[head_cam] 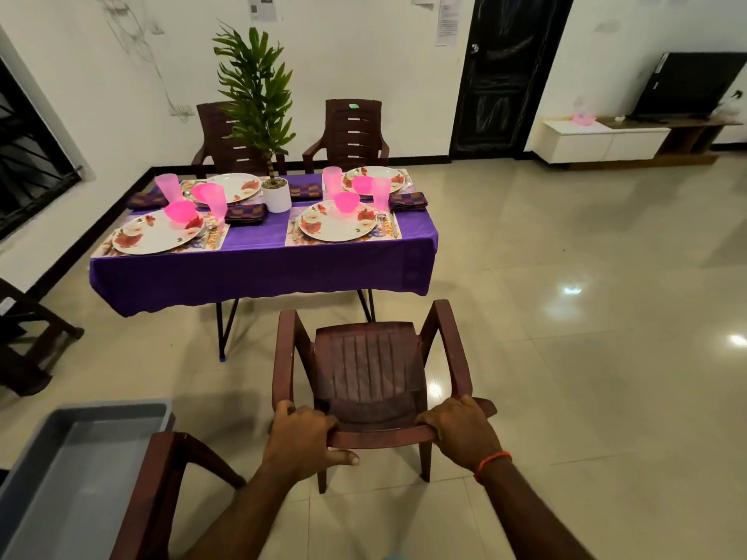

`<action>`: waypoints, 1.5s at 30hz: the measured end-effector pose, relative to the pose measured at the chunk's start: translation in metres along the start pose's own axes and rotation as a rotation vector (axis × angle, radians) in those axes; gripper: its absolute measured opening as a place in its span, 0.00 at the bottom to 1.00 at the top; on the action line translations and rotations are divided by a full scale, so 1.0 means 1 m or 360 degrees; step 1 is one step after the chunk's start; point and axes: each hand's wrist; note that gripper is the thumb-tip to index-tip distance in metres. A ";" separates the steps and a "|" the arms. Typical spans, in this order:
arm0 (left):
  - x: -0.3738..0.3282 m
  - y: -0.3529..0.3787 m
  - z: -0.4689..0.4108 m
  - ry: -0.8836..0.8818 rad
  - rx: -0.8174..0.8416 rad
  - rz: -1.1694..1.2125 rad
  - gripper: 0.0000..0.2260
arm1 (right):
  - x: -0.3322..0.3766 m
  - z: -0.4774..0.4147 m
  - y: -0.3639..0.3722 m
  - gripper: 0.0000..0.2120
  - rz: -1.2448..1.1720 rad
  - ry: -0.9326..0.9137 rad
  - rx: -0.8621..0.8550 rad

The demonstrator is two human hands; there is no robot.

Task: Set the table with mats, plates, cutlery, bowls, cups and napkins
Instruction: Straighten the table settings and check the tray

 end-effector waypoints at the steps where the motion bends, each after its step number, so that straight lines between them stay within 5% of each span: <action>1: 0.000 -0.004 0.001 0.0038 -0.0002 0.0002 0.48 | 0.000 0.002 -0.005 0.21 -0.0045 -0.0006 0.0082; 4: -0.002 -0.012 0.000 0.0073 -0.0058 0.0096 0.45 | 0.002 0.009 -0.023 0.43 -0.0357 0.0061 0.0296; 6: -0.006 -0.015 -0.005 0.0063 -0.0101 0.0164 0.45 | 0.001 0.012 -0.030 0.46 -0.0462 0.0083 0.0202; 11: -0.028 -0.026 -0.022 0.0074 -0.0140 0.0235 0.47 | -0.015 0.013 -0.040 0.45 -0.0475 0.0154 -0.0012; 21: -0.107 -0.066 -0.087 0.0161 -0.0242 0.0237 0.48 | -0.078 0.029 -0.075 0.28 -0.0445 0.0304 -0.0274; 34: -0.267 -0.100 -0.185 0.0351 -0.0255 0.0306 0.47 | -0.225 0.075 -0.078 0.32 -0.0413 0.0524 -0.0298; 41: -0.307 -0.100 -0.231 0.0377 -0.0289 0.0327 0.35 | -0.289 0.077 -0.070 0.32 -0.0436 0.0547 -0.0247; 45: -0.320 -0.112 -0.269 0.0398 -0.0310 0.0325 0.36 | -0.322 0.061 -0.068 0.32 -0.0434 0.0538 -0.0223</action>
Point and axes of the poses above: each hand's wrist, its own z-axis away from the middle knuckle, its own y-axis out of the palm, x = y × z, and after that the axes turned 12 degrees about x, right-handed
